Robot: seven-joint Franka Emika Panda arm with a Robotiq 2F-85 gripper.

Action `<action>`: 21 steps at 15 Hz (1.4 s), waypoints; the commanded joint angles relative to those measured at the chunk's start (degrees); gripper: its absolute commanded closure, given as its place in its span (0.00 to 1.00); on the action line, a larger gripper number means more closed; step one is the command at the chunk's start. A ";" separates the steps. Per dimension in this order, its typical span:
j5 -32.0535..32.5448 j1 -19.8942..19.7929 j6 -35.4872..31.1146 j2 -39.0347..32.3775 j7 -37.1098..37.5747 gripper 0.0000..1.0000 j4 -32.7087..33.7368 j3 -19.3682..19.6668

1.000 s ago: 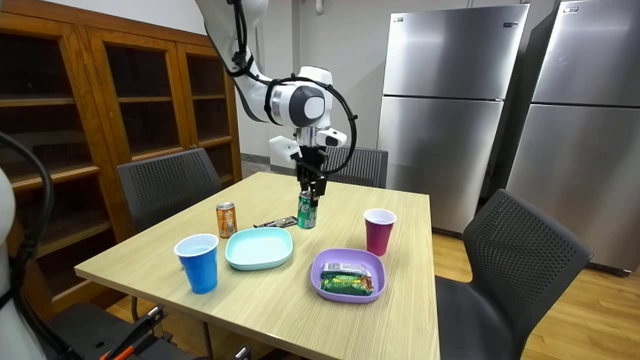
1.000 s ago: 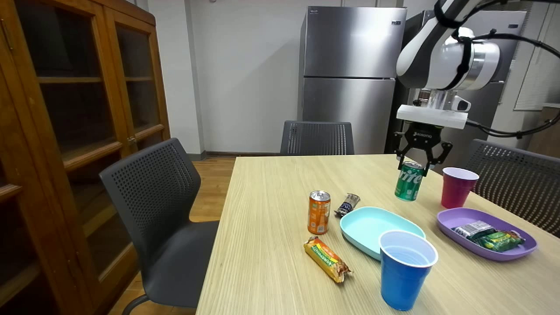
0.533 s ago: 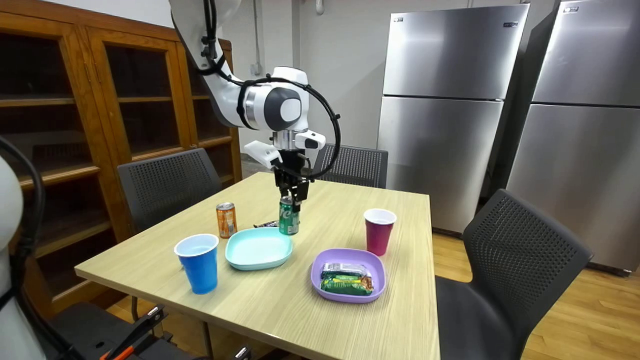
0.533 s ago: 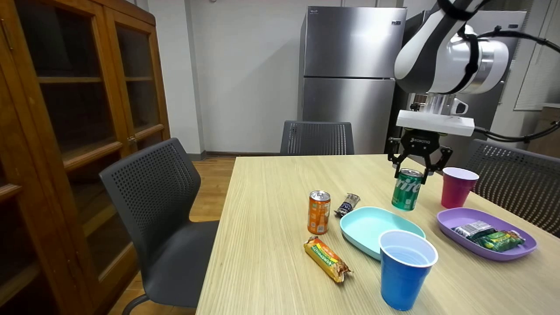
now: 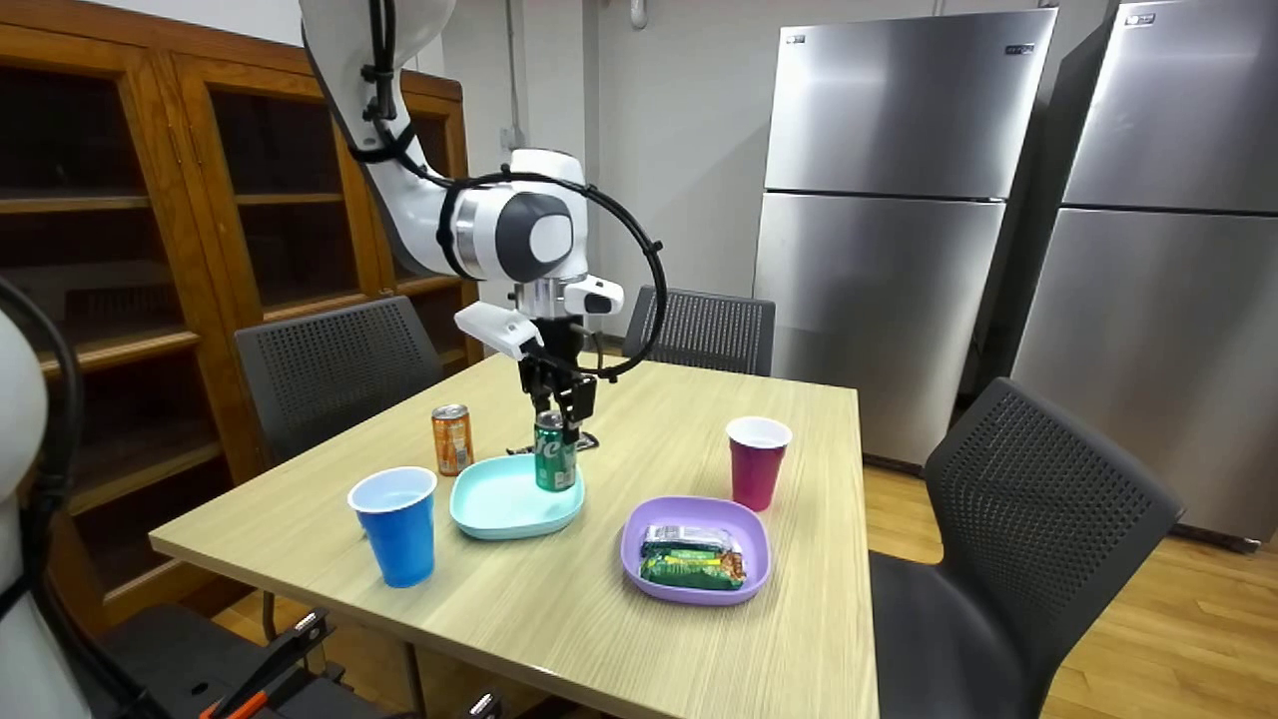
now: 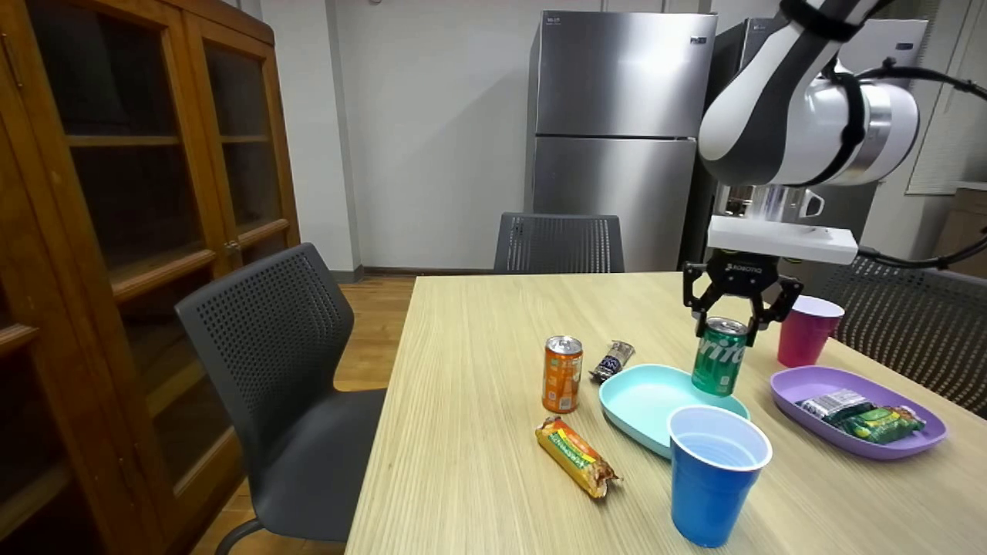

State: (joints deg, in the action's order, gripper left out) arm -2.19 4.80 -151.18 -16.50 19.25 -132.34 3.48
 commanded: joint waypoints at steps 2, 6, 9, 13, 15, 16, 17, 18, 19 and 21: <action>2.23 0.63 -4.50 1.47 -0.82 0.62 -3.29 -0.26; 2.78 1.11 -5.62 0.71 -0.87 0.62 -3.77 -0.30; 3.69 1.74 -5.69 -0.09 -0.23 0.62 -3.39 0.09; 4.05 2.11 -5.59 -1.26 0.10 0.62 -2.75 0.24; 4.20 2.29 -5.65 -1.91 0.18 0.62 -2.52 0.36; 4.24 2.35 -5.73 -2.15 0.15 0.62 -2.50 0.40; 4.20 2.36 -5.76 -2.27 0.06 0.62 -2.49 0.41; 4.12 2.36 -5.90 -2.32 -0.06 0.62 -2.54 0.39; 4.55 2.70 -5.87 -2.33 0.48 0.62 -2.55 0.79; 4.68 2.83 -5.94 -2.32 0.46 0.11 -2.57 0.95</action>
State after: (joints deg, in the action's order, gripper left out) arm 0.84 6.71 -156.83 -19.24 19.07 -135.29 3.58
